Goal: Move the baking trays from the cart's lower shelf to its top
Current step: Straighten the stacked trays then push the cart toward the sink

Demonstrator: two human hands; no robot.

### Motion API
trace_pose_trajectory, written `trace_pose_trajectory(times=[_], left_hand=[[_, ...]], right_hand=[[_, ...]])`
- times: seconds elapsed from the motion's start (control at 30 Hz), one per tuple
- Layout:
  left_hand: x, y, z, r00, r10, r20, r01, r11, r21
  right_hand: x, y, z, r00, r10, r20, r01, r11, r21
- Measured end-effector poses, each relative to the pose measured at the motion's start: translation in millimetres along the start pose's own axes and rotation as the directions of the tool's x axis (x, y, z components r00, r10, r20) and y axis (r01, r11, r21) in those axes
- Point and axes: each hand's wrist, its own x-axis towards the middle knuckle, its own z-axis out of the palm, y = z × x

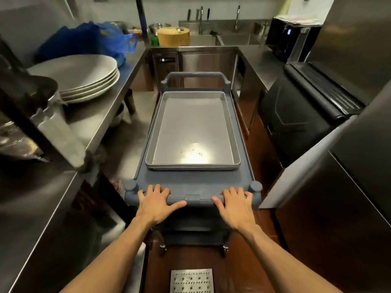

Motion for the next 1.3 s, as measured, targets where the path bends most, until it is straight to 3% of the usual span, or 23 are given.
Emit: trace_pose_trajectory(times=[0.27, 0.53, 0.83, 1.0, 1.3], left_hand=[[157, 16, -25, 0.999, 0.032, 0.008, -0.032, 0.999, 0.002], [347, 16, -61, 0.982, 0.131, 0.135, -0.130, 0.991, -0.023], [538, 35, -91, 0.983, 0.162, 0.091, -0.161, 0.987, -0.026], [648, 49, -105, 0.986, 0.144, 0.090, -0.143, 0.990, -0.012], [833, 70, -129, 0.988, 0.153, 0.033, -0.152, 0.988, -0.032]], right_hand=[[151, 31, 2, 0.999, 0.033, 0.005, -0.033, 0.999, 0.016], [325, 60, 3, 0.997, 0.076, 0.021, -0.076, 0.997, -0.022], [513, 101, 8, 0.995, 0.097, -0.026, -0.098, 0.995, -0.023], [624, 129, 5, 0.995, 0.087, 0.049, -0.087, 0.996, 0.003], [813, 175, 7, 0.994, 0.088, 0.058, -0.088, 0.996, -0.013]])
